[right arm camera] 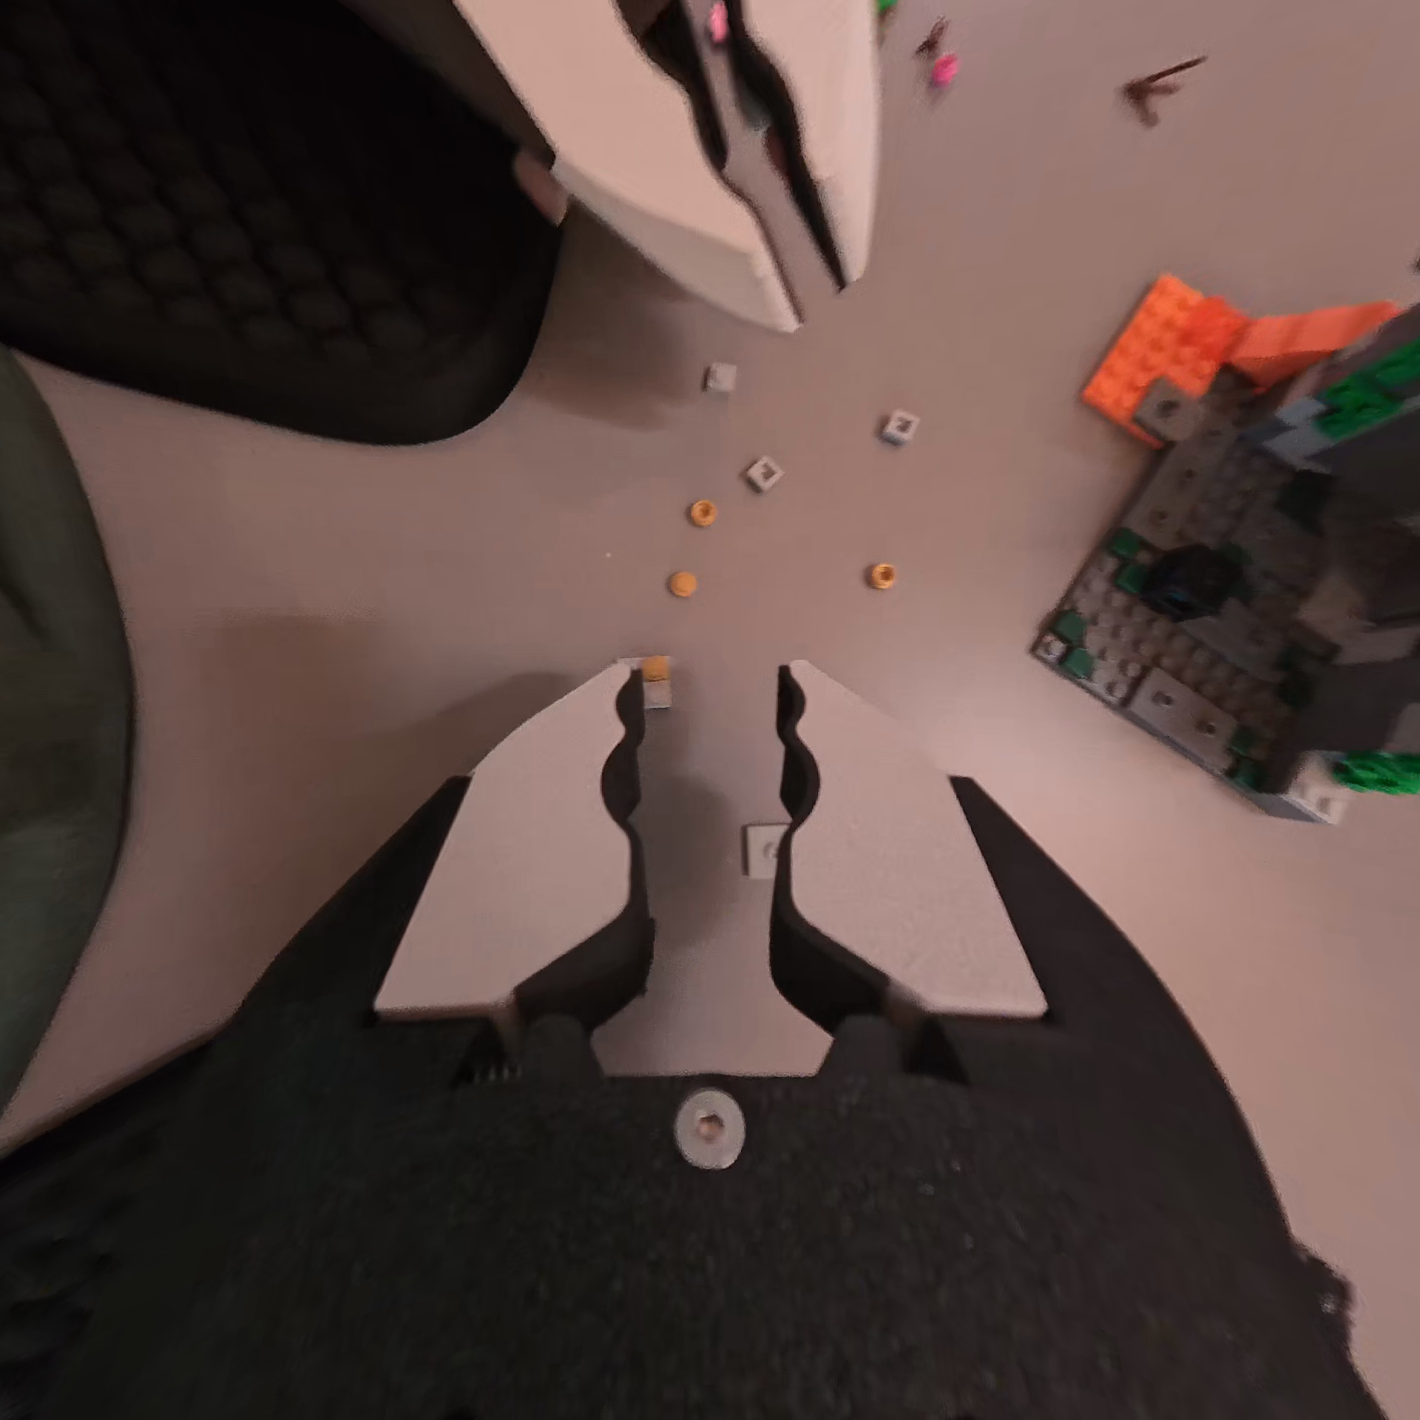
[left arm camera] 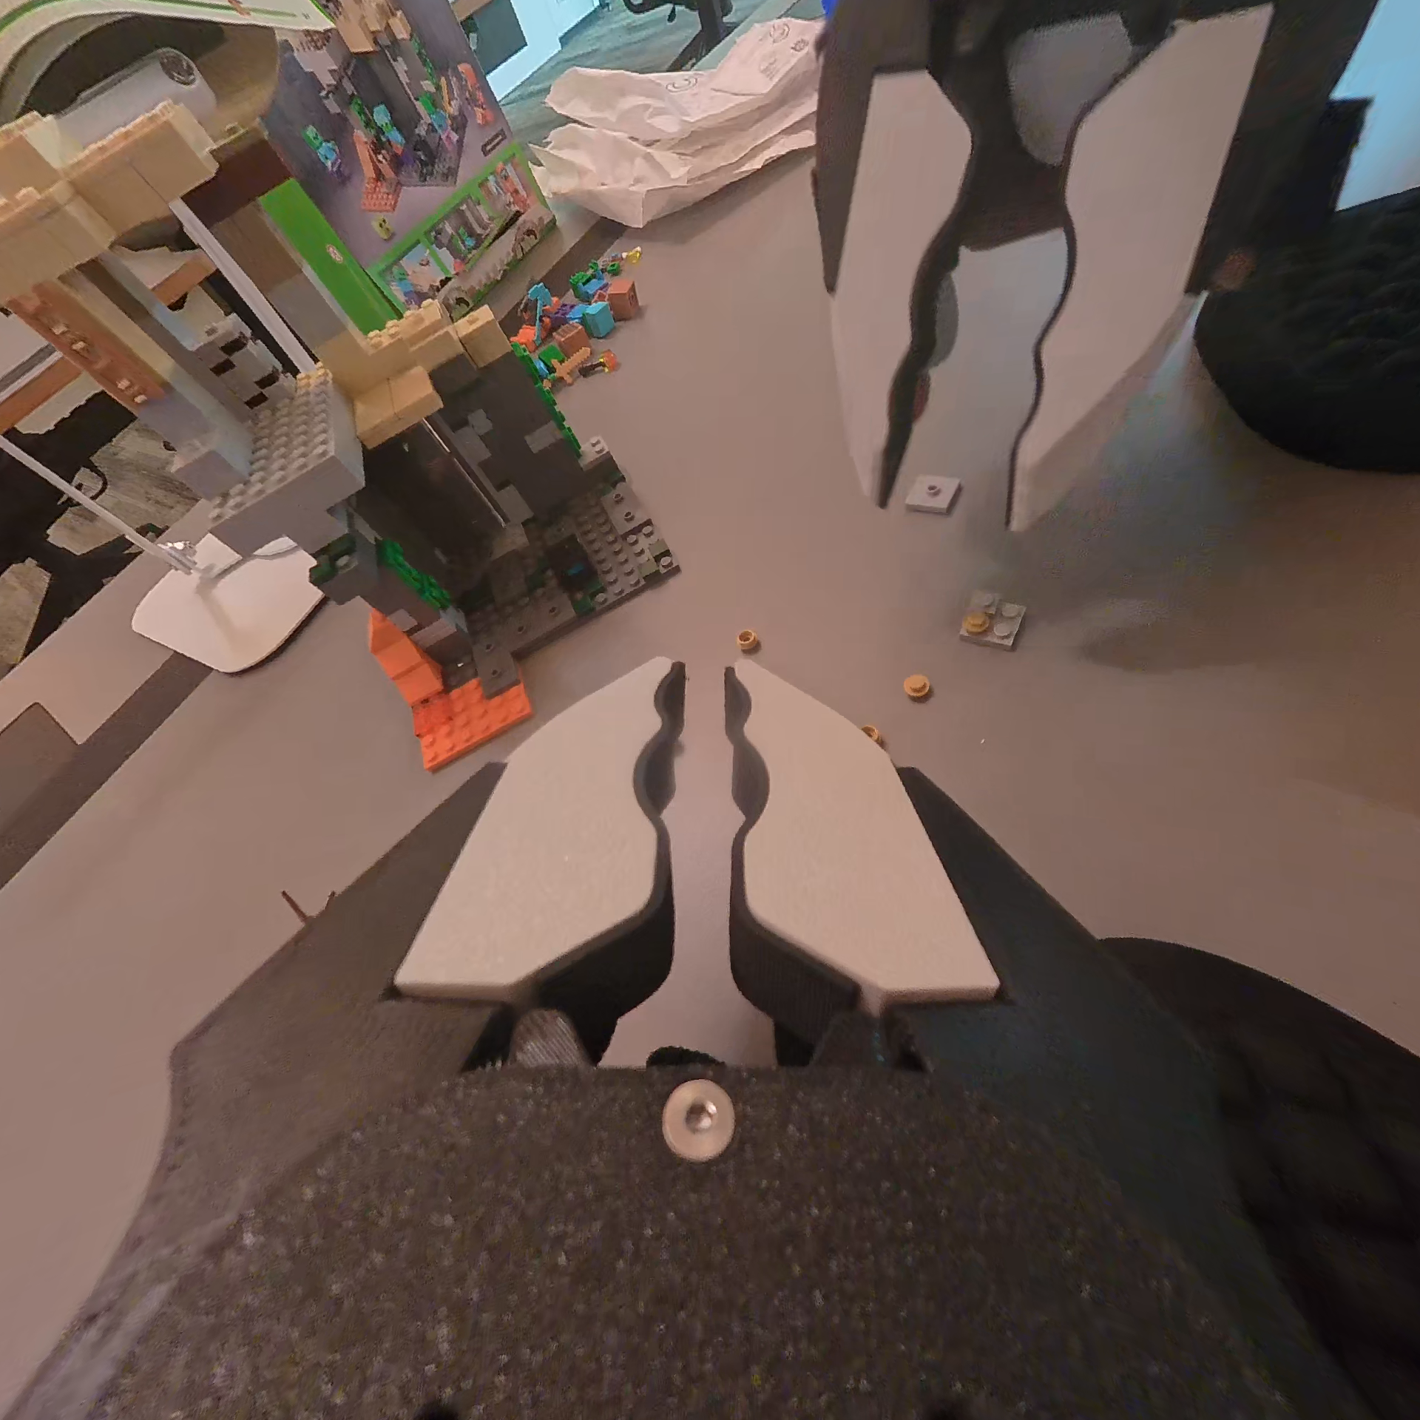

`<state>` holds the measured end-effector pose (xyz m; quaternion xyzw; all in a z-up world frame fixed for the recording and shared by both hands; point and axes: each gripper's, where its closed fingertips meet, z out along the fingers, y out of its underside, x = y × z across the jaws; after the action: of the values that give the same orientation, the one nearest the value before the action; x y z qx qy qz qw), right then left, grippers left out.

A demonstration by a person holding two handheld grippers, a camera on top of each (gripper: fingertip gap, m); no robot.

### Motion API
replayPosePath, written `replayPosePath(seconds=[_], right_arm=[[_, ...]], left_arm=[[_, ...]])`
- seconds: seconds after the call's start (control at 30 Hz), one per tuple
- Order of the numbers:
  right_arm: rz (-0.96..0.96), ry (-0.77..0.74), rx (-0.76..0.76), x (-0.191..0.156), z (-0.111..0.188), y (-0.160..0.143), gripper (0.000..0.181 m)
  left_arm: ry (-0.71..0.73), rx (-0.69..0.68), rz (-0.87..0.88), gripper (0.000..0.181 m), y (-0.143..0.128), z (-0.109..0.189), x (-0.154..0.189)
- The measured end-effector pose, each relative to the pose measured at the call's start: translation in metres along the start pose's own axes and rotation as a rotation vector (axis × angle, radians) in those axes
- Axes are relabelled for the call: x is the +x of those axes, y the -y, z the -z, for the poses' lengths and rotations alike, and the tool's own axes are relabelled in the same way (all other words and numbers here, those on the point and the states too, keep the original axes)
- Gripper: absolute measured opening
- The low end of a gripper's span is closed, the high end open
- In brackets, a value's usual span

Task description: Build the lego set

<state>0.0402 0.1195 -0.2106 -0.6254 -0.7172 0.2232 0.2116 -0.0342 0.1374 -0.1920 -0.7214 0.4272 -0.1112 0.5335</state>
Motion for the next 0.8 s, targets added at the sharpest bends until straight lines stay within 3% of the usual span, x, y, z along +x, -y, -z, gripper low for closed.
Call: replayPosePath(seconds=[0.13, 0.4, 0.8], right_arm=[[-0.018, -0.066, 0.076, 0.016, 0.008, 0.005, 0.001], [0.018, -0.015, 0.065, 0.017, -0.016, 0.010, 0.000], [0.156, 0.127, -0.051, -0.001, -0.059, 0.022, 0.013]], left_arm=[[0.003, -0.011, 0.000, 0.009, -0.003, -0.002, 0.000], [0.057, -0.025, 0.026, 0.007, -0.008, 0.003, -0.017], [0.074, -0.034, 0.017, 0.006, -0.009, 0.005, -0.021]])
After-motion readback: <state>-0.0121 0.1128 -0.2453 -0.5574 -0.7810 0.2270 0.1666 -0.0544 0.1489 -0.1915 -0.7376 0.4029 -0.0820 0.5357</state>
